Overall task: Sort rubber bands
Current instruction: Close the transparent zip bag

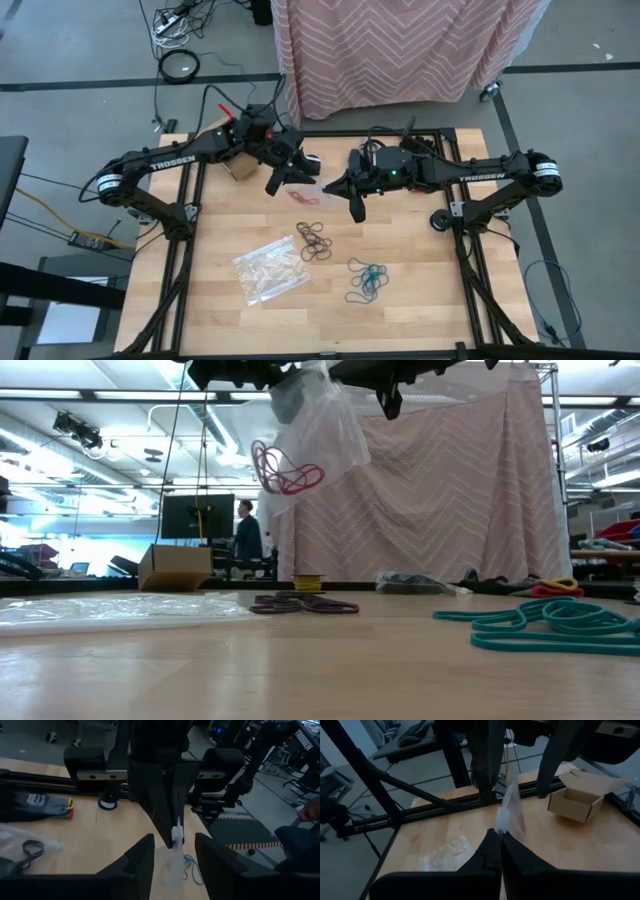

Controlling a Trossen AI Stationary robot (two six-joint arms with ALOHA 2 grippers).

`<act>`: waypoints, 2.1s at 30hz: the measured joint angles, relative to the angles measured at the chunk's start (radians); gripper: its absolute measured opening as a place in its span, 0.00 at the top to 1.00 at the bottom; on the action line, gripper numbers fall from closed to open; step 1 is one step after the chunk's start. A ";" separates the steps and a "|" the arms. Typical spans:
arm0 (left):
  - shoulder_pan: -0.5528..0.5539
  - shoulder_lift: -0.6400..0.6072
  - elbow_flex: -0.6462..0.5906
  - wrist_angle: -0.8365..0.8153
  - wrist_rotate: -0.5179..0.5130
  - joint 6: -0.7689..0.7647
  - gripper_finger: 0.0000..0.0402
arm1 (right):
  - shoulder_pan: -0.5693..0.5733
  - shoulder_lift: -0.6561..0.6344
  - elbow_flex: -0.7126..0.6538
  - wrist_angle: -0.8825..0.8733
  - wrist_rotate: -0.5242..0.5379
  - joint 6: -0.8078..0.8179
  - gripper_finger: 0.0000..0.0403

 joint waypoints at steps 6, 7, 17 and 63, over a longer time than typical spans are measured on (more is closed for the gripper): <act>-0.011 0.006 0.000 -0.004 0.000 0.017 0.68 | 0.000 -0.001 0.000 0.022 0.000 0.001 1.00; -0.013 0.009 0.000 -0.003 0.000 0.017 0.69 | 0.000 -0.001 0.000 0.024 0.000 0.001 1.00; -0.032 0.025 0.000 0.030 -0.044 0.022 0.87 | 0.000 -0.001 0.000 0.015 0.009 0.001 1.00; -0.026 0.026 -0.001 0.028 -0.007 0.017 1.00 | -0.037 0.000 0.001 0.059 -0.024 0.028 0.86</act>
